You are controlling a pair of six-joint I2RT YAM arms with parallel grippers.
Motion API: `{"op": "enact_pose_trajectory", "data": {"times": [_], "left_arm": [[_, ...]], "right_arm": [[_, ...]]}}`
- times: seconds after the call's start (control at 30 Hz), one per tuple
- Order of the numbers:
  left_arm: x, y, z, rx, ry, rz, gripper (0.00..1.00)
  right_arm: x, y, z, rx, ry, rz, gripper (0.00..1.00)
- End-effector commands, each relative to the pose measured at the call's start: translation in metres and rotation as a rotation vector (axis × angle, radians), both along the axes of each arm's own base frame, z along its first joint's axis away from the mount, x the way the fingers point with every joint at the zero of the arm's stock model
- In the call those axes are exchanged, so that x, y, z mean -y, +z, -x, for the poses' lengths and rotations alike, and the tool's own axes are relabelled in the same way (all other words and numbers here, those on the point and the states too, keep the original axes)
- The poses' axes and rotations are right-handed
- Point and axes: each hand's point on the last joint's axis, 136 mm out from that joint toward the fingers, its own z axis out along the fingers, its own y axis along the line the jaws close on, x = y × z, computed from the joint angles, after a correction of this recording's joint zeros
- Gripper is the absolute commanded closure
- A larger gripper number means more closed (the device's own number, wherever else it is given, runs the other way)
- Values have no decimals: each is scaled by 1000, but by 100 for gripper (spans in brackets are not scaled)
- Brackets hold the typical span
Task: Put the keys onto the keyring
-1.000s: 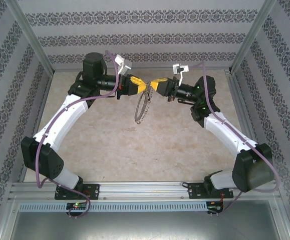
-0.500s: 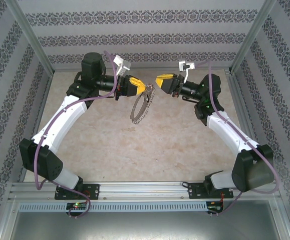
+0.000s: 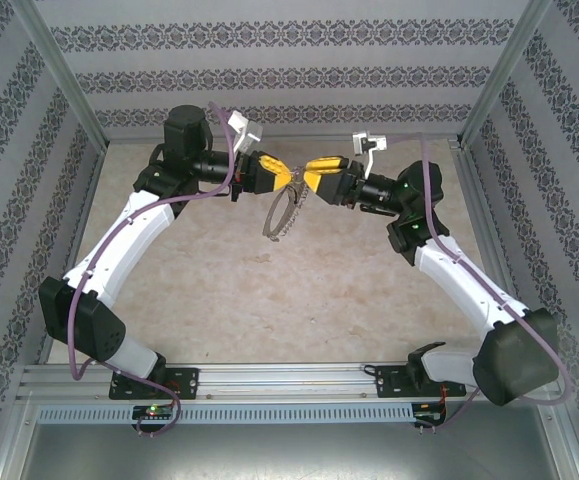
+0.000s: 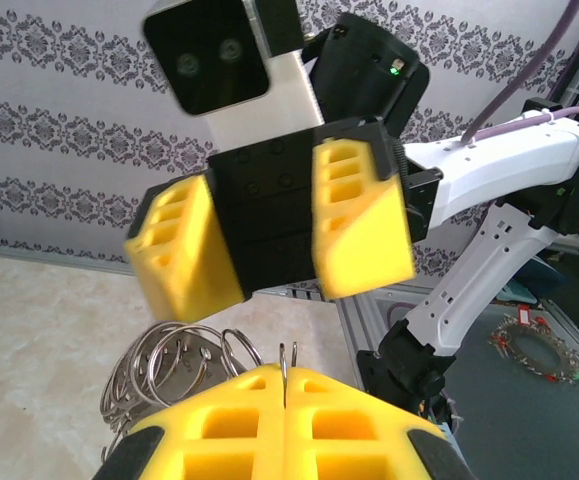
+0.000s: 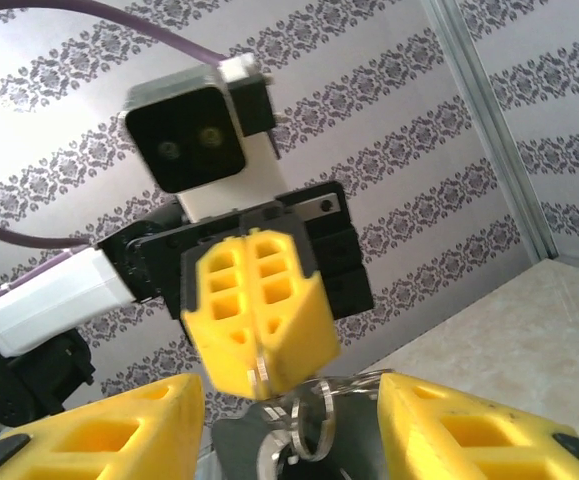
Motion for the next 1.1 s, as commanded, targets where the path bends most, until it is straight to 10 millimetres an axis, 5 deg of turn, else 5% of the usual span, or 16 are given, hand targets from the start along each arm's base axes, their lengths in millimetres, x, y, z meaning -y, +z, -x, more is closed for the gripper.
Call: {"op": "enact_pose_trajectory", "data": {"times": [0.0,0.33,0.6,1.07], "left_arm": [[1,24,21,77,-52,36,100],[4,25,22,86,-52,36,100],[4,25,21,86,-50,35,100],[1,27,34,85,-94,39,100]], "right_arm": [[-4,1,-3,5,-6,-16,50],[-14,-6,7,-13,60,-5,59],[-8,-14,18,-13,60,12,100],[12,4,4,37,-14,4,100]]}}
